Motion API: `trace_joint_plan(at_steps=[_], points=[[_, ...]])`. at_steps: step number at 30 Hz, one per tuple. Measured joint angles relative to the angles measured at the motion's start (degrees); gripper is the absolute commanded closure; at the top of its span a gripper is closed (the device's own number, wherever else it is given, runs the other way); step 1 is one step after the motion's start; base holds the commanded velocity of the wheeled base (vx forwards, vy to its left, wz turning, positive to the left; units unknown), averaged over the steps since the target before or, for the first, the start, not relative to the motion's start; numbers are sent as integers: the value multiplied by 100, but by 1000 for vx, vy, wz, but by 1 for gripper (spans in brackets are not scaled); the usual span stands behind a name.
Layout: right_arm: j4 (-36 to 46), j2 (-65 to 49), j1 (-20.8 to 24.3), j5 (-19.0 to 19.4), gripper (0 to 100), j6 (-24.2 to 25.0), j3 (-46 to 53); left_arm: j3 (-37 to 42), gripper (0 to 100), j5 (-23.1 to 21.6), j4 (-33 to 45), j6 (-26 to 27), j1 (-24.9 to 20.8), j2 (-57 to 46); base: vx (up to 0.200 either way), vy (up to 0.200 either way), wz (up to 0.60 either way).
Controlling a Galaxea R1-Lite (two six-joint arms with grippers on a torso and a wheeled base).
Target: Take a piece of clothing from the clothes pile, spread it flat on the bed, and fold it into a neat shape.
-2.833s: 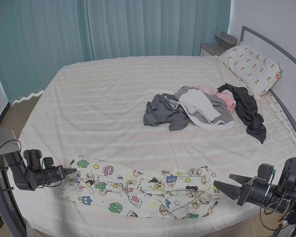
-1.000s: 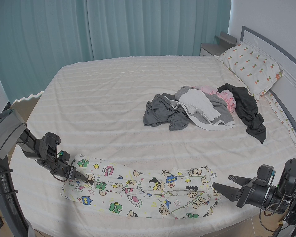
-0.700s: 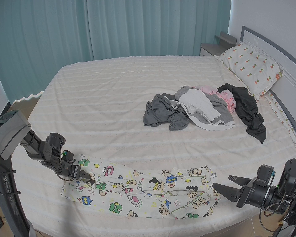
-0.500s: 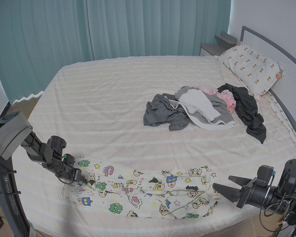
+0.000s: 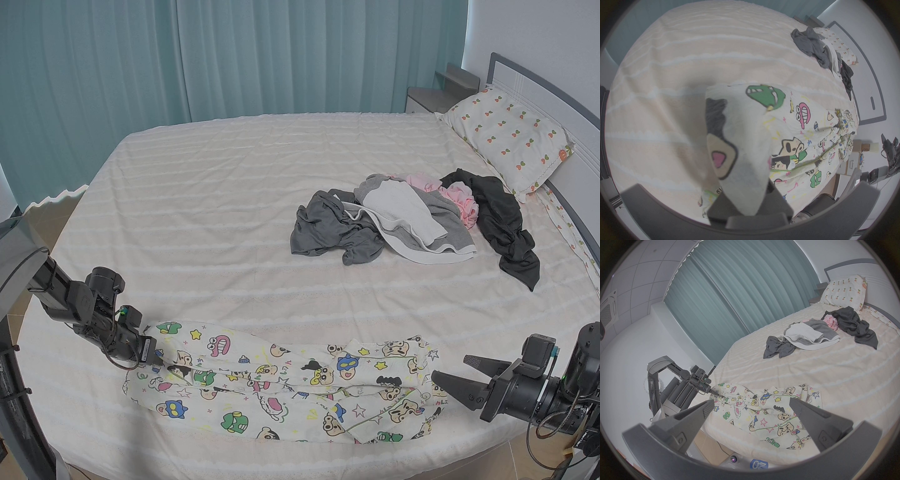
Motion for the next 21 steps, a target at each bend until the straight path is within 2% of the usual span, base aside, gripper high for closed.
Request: trace_joint_plan(at_steps=[21], points=[[16,-134,-5,22,0,-5,-11,57,100,-2,179,69,947,-542,0,0,0]])
